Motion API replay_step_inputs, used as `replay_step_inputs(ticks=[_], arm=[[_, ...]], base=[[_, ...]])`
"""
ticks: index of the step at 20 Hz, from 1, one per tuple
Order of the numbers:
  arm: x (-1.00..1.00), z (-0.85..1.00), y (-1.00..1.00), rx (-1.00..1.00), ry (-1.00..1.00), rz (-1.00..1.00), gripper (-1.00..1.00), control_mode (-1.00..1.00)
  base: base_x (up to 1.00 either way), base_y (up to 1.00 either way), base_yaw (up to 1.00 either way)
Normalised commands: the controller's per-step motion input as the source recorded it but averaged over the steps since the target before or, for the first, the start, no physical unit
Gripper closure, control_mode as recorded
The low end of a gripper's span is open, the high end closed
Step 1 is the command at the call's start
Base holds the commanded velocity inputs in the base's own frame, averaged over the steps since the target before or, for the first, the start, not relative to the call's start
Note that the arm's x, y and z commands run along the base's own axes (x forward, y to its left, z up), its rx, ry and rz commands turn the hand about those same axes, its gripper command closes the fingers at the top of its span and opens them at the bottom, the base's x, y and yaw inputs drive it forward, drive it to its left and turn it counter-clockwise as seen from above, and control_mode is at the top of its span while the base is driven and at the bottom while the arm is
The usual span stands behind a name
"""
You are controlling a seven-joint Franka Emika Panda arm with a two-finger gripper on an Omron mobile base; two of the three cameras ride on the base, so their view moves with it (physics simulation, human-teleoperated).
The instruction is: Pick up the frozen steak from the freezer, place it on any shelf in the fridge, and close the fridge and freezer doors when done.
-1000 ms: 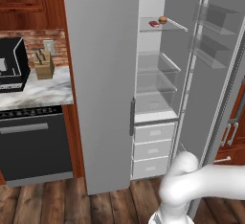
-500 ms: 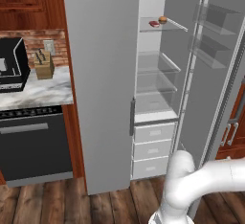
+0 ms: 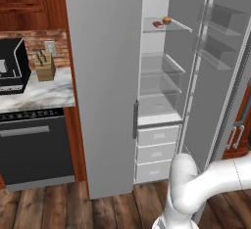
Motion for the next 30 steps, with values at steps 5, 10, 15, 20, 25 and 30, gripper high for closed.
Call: replay_step_inputs(ticks=[5,10,15,20,25,30], arm=[[-0.12,0.0,1.0,0.04,0.02,0.23,-1.0,-1.0],[-0.12,0.0,1.0,0.03,0.0,0.21,-1.0,-1.0],[0.0,0.0,1.0,0.07,0.0,0.16,-1.0,-1.0],[0.01,0.05,0.94,0.1,0.0,0.04,-1.0,-1.0],[0.06,0.01,0.84,0.09,-0.01,0.0,-1.0,-1.0],[0.12,0.0,0.79,0.07,-0.05,-0.05,-1.0,-1.0]], base=[[0.0,0.0,0.0],[0.0,0.0,0.0],[0.0,0.0,0.0],[0.0,0.0,0.0],[0.0,0.0,0.0],[0.0,0.0,0.0]])
